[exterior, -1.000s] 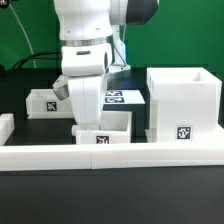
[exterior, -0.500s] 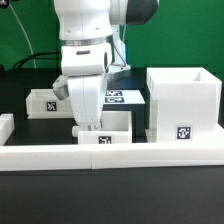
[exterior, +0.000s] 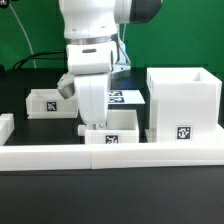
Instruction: Assemble drawer
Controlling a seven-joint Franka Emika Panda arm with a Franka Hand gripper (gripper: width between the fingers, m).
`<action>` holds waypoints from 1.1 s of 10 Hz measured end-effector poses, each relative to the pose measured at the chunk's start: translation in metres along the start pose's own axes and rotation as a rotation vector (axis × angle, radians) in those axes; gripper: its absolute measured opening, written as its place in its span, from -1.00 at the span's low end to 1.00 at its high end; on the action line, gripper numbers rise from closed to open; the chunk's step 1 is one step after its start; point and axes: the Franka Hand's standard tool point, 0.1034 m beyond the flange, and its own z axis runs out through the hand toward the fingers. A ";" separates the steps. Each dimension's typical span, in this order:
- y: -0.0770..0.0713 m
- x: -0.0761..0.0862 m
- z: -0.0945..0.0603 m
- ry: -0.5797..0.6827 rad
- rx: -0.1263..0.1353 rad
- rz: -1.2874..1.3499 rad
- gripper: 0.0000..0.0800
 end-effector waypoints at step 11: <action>-0.004 0.026 0.002 0.016 0.003 0.048 -0.90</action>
Offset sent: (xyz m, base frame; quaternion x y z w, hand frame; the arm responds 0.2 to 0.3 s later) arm -0.0065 0.0147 0.0041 -0.0208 0.0121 0.0689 0.9973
